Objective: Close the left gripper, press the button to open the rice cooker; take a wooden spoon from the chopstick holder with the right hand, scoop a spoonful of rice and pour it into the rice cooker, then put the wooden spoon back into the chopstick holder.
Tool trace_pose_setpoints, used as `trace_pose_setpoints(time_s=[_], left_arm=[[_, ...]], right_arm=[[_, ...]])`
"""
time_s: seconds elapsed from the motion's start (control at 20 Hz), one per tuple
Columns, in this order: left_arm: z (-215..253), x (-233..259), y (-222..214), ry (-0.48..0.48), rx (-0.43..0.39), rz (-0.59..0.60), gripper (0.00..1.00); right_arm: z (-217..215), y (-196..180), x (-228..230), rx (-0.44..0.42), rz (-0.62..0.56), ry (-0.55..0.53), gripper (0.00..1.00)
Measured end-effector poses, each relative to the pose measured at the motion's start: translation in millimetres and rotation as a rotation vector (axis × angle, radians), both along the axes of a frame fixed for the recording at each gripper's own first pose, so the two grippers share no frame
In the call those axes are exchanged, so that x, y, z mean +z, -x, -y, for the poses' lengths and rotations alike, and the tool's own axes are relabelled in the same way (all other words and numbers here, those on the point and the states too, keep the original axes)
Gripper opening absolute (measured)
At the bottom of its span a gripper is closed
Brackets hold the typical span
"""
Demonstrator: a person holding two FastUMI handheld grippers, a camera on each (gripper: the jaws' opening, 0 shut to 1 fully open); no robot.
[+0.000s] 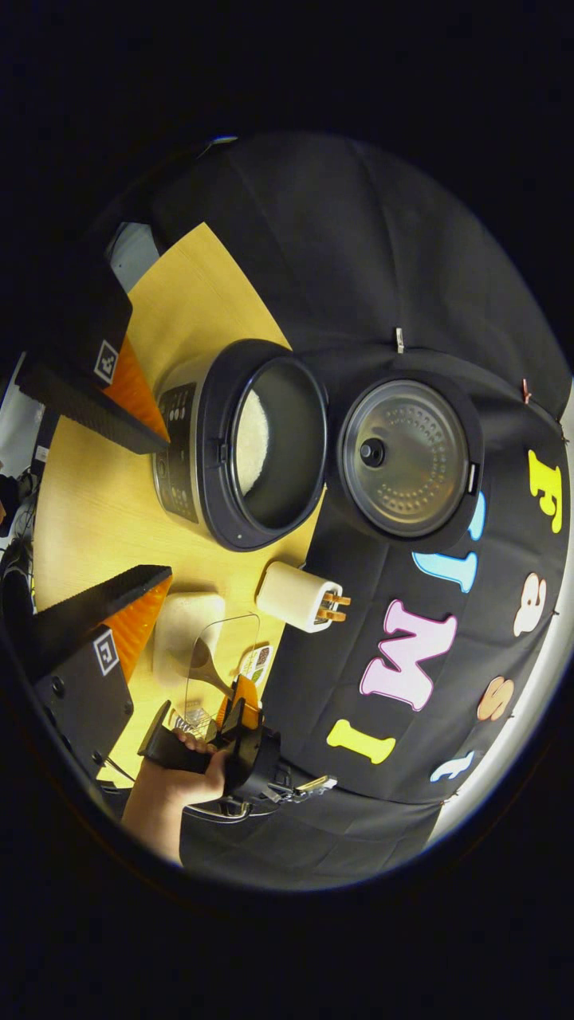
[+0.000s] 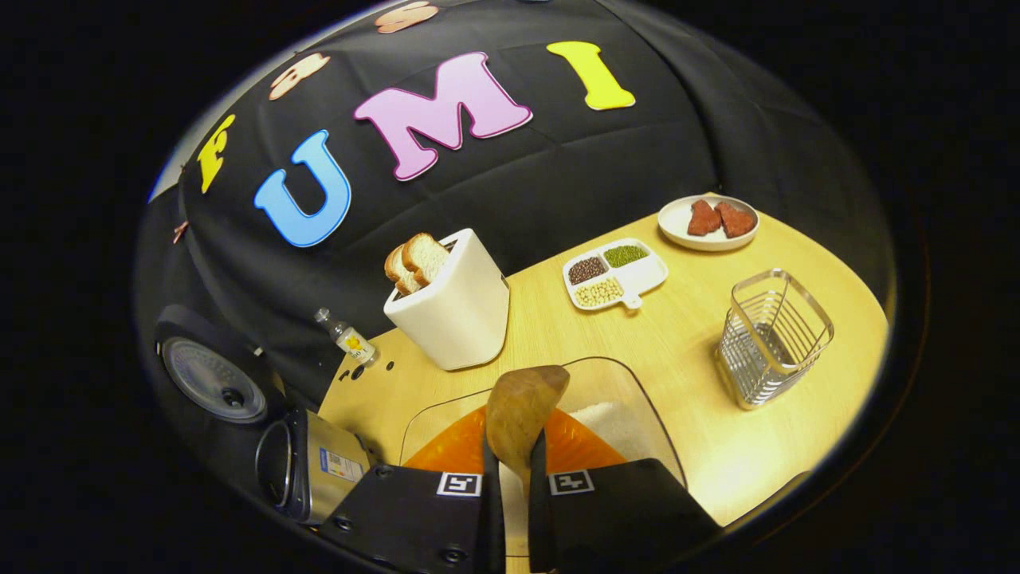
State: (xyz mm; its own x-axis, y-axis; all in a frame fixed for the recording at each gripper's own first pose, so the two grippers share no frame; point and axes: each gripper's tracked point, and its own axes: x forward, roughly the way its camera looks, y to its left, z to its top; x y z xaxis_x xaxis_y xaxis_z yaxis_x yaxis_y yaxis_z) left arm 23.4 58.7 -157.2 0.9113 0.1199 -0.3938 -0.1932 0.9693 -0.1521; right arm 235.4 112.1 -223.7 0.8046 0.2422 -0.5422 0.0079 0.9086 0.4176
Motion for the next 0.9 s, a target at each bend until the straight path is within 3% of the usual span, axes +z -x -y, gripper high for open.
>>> trace_pose_setpoints(time_s=[0.25,0.45,0.9], left_arm=[[-9.7,3.6,6.5,0.009,0.017,0.008,0.95],[-14.6,9.7,9.3,-0.004,0.01,0.019,0.95],[-12.8,26.3,11.1,-0.024,-0.032,0.06,0.95]], right_arm=[[-31.6,8.1,4.6,-0.008,-0.08,-0.155,0.16],[-35.4,9.5,14.6,-0.027,-0.087,-0.193,0.16],[32.0,14.0,37.2,-0.214,-0.097,-0.32,0.16]])
